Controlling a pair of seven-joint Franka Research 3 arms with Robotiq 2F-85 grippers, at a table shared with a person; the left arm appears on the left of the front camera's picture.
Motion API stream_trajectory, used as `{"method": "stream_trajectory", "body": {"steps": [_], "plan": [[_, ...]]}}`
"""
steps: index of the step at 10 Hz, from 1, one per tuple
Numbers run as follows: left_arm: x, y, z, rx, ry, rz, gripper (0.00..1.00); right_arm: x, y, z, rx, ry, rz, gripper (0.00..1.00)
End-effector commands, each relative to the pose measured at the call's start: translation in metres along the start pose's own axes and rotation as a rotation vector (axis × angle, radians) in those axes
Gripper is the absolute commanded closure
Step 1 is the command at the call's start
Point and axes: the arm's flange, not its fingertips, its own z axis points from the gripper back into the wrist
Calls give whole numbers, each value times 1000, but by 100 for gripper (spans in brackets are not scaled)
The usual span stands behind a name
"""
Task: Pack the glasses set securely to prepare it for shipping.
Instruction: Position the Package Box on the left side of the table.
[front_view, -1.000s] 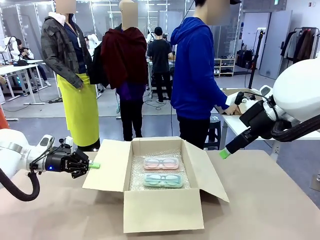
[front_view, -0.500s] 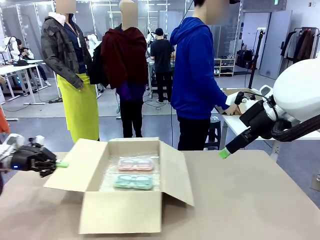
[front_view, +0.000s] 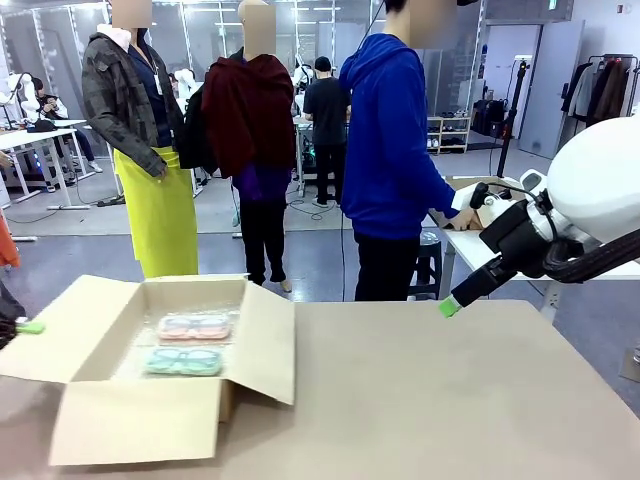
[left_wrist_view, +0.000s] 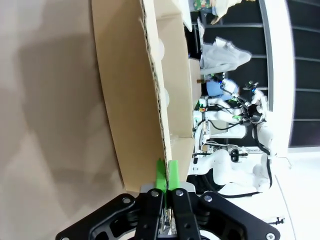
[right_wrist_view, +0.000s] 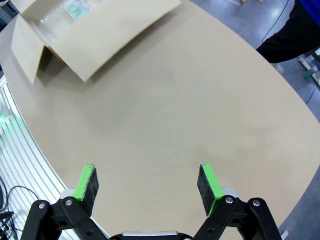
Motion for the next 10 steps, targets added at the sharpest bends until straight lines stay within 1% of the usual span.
{"method": "stream_trajectory", "body": {"steps": [1, 2, 3, 4, 5, 9, 10], "plan": [[17, 4, 44, -5, 36, -22, 98, -1, 3, -2, -9, 1, -8, 0], [21, 4, 64, 15, 17, -28, 98, -1, 3, -2, -9, 1, -8, 0], [24, 2, 74, 28, 15, -31, 98, -1, 3, -2, -9, 1, -8, 0], [25, 2, 75, 56, 25, -29, 98, -1, 3, -2, -9, 1, -8, 0], [14, 5, 66, 37, -7, -32, 98, -1, 3, -2, -9, 1, -8, 0], [14, 5, 66, 37, -7, -32, 98, -1, 3, -2, -9, 1, -8, 0], [19, 8, 69, 45, 2, -36, 98, -1, 3, -2, -9, 1, -8, 0]]}}
